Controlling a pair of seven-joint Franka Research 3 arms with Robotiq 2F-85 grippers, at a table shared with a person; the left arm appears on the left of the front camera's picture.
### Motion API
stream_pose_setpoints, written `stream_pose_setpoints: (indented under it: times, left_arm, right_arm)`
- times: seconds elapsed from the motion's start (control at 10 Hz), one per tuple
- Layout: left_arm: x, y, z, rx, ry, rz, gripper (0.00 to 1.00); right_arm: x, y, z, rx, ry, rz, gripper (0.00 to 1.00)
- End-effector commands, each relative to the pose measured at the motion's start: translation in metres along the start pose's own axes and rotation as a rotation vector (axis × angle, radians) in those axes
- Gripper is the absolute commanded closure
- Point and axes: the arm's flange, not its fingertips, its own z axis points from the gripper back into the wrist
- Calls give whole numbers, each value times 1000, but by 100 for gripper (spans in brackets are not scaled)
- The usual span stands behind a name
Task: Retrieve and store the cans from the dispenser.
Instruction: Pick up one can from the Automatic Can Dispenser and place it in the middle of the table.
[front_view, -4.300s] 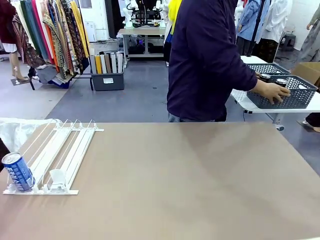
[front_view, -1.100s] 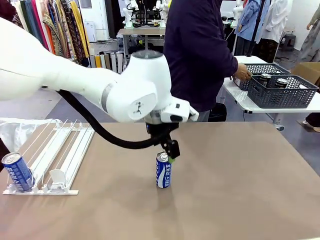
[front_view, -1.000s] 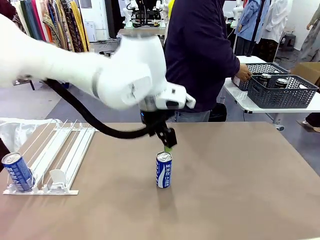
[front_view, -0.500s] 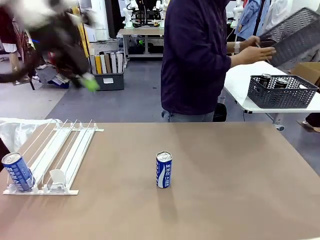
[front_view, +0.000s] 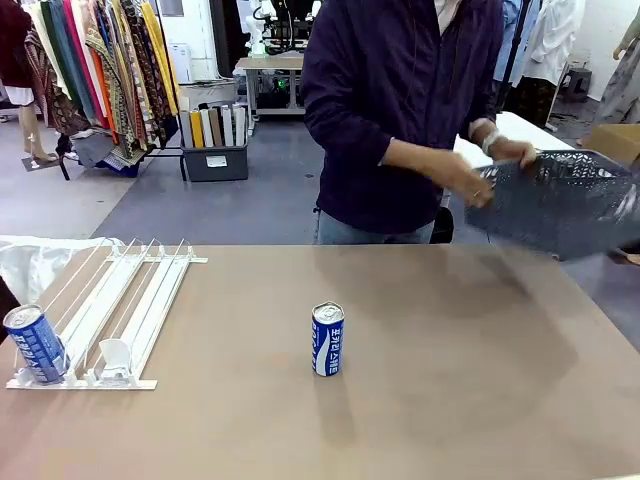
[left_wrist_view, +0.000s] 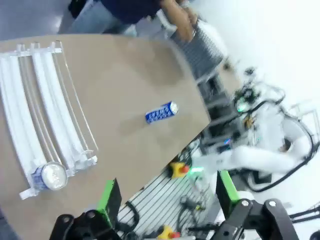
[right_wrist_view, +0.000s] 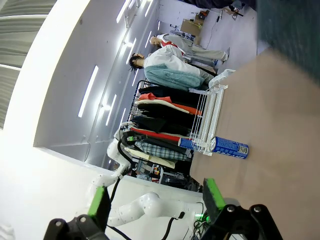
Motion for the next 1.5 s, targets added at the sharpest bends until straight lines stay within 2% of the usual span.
stream_pose_setpoints:
  times: [0.0,0.1,0.2,1.4]
  left_arm:
    - [-6,24,-17,-137,-109,-4,0]
    - [-4,31,-22,-154,-82,3,0]
    - [-14,22,3,-62,-73,34,0]
    - [-14,22,3,-62,-73,34,0]
  right_arm:
    - [0,3,0,6,8,8,0]
    - [0,3,0,6,8,8,0]
    - [0,3,0,6,8,8,0]
    - [0,3,0,6,8,8,0]
